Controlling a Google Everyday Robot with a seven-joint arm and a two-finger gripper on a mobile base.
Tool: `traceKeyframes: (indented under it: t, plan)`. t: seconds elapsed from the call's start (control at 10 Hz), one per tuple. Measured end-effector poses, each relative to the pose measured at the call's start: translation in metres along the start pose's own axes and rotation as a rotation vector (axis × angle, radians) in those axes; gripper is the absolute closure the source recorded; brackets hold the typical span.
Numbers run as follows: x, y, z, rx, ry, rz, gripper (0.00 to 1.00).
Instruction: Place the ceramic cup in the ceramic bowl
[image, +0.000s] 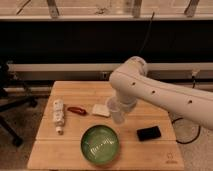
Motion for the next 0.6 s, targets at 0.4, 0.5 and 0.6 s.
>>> traceKeyframes:
  t: [0.4,0.5,0.6]
  plan:
    - [-0.01,0.004,0.001,-0.005,-0.002,-0.02,1.0]
    - [-0.014,0.005,0.003,-0.008,-0.004,-0.026,1.0]
    - [-0.018,0.007,0.005,-0.009,-0.005,-0.032,1.0]
